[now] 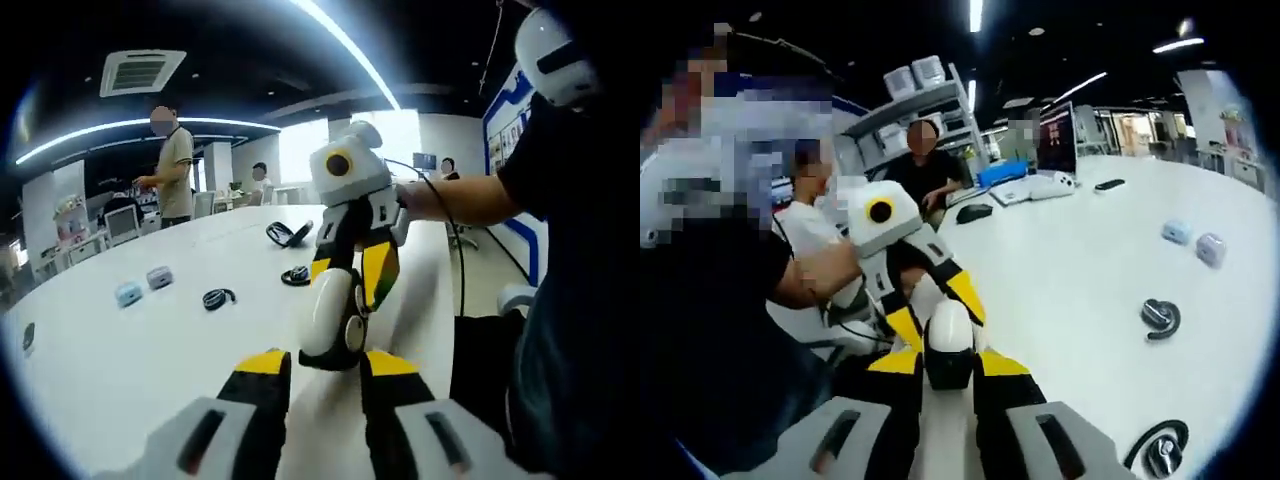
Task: Pick up the earbuds from the table and place the earbuds into the earbud case
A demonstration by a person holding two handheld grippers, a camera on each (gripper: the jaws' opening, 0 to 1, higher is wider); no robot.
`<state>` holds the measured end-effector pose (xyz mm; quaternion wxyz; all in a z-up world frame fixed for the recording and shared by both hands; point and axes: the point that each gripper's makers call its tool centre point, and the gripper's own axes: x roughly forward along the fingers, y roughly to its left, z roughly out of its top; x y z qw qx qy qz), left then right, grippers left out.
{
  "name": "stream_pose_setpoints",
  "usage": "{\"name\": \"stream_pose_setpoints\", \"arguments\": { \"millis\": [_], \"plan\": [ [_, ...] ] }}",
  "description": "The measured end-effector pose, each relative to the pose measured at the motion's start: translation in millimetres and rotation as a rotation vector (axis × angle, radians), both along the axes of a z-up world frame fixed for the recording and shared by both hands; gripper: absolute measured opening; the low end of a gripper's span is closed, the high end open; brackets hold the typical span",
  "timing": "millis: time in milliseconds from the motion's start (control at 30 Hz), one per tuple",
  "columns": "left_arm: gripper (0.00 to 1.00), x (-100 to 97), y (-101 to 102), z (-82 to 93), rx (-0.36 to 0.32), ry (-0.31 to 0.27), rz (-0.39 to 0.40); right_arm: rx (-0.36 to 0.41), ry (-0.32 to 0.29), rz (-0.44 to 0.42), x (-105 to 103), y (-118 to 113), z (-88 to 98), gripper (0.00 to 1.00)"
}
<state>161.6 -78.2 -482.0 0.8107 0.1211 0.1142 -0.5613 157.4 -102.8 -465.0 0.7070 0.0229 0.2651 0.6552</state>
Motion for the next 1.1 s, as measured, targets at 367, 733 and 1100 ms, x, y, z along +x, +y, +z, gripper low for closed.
{"name": "stream_pose_setpoints", "arguments": {
  "millis": [367,733,1100],
  "plan": [
    [0.32,-3.4,11.3,1.2,-0.008,-0.030,0.083,0.122,0.147,-0.234,49.7,-26.1,40.3,0.18],
    [0.32,-3.9,33.3,9.6,-0.030,-0.061,0.158,0.159,0.299,-0.690,176.3,-80.2,40.9,0.18],
    [0.34,-6.6,58.0,13.6,-0.064,-0.064,0.232,0.117,0.522,-0.916,260.4,-95.5,2.0,0.18]
  ]
}}
